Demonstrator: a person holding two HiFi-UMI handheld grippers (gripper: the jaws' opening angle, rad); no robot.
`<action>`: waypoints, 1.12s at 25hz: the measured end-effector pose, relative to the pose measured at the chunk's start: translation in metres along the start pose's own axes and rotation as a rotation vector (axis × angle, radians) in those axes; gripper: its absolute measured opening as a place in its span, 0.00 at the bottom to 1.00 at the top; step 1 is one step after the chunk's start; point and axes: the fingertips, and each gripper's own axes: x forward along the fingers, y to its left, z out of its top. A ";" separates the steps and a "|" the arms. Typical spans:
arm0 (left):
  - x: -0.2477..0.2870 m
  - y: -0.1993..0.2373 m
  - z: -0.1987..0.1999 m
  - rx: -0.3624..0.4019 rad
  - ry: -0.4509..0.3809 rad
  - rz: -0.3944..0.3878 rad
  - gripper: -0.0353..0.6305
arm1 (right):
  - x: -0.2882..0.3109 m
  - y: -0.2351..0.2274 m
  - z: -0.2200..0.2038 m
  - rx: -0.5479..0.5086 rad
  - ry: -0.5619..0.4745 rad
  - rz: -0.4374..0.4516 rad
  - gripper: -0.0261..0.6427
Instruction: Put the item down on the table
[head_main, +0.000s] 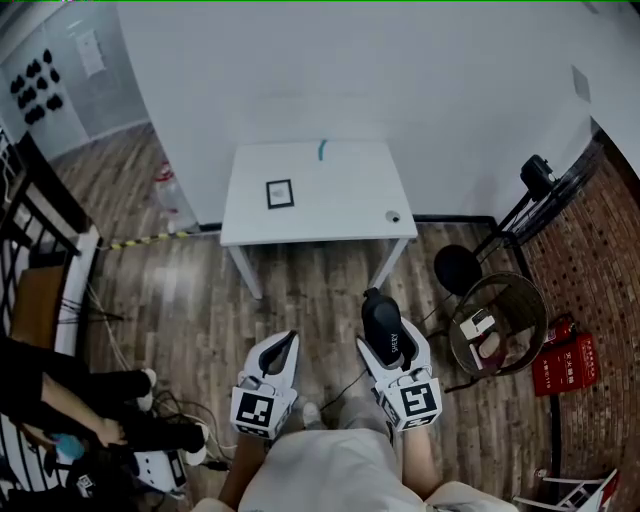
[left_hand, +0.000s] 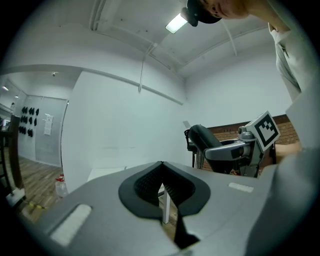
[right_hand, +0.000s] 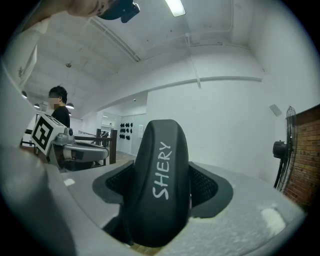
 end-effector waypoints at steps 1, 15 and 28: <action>0.003 0.006 0.000 -0.004 -0.002 0.001 0.08 | 0.006 0.001 -0.001 0.000 0.006 0.000 0.54; 0.059 0.057 0.001 0.006 -0.014 0.003 0.08 | 0.080 -0.022 0.003 -0.009 -0.002 0.008 0.54; 0.159 0.105 0.015 0.022 -0.005 0.034 0.08 | 0.174 -0.089 0.010 0.009 0.007 0.050 0.54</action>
